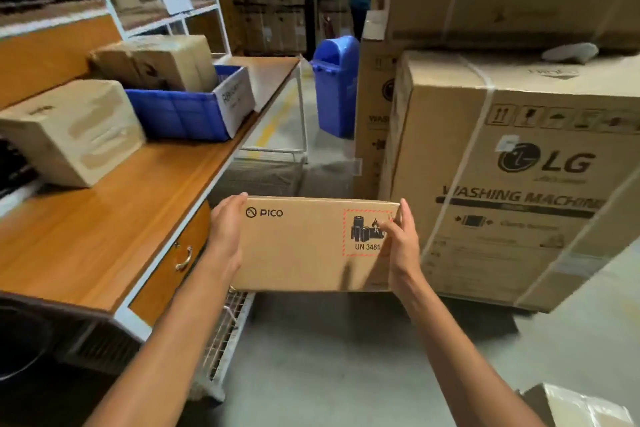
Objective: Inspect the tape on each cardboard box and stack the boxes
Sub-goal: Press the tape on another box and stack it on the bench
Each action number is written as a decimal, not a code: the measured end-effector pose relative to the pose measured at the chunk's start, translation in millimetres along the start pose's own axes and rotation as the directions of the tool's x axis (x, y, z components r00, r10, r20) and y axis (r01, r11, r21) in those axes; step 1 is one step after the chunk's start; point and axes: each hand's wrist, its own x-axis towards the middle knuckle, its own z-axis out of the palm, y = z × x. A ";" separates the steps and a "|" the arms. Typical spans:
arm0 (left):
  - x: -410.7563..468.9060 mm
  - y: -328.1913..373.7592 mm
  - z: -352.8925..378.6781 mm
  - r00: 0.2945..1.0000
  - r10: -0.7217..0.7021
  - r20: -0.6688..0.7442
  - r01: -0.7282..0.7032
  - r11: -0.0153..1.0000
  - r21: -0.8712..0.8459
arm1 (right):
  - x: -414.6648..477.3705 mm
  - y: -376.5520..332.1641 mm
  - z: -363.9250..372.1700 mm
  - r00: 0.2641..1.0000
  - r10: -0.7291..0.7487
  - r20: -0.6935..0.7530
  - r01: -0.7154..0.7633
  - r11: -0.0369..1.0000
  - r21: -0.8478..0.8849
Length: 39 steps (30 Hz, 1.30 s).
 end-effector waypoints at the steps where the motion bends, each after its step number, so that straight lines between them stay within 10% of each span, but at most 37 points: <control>1: 8.1 11.7 -18.5 0.997 0.043 -0.058 -0.045 0.999 -0.029 | 2.6 0.1 26.5 0.999 -0.004 0.047 0.004 1.000 -0.004; 13: 94.5 111.3 -240.8 0.832 0.285 -0.476 -0.353 0.934 -0.059 | 20.8 36.1 308.3 0.908 -0.120 0.401 0.099 0.992 0.074; 28: 179.8 46.5 -345.1 0.816 0.266 -0.514 -0.164 0.958 0.234 | 76.5 140.3 414.5 0.833 0.084 0.547 0.110 0.943 -0.313; 32: 180.3 50.3 -336.5 0.724 0.465 -0.509 -0.058 0.777 0.627 | 95.6 138.4 424.2 0.755 0.140 0.641 0.158 0.910 -0.384; 35: 185.0 49.9 -332.2 0.635 0.700 -0.328 -0.097 0.493 0.864 | 106.1 131.1 436.0 0.704 -0.020 0.710 0.510 0.710 -0.486; 39: 200.7 53.8 -323.6 0.621 0.766 -0.167 -0.133 0.313 0.940 | 99.6 119.2 464.0 0.464 -0.128 0.877 0.772 0.543 -0.329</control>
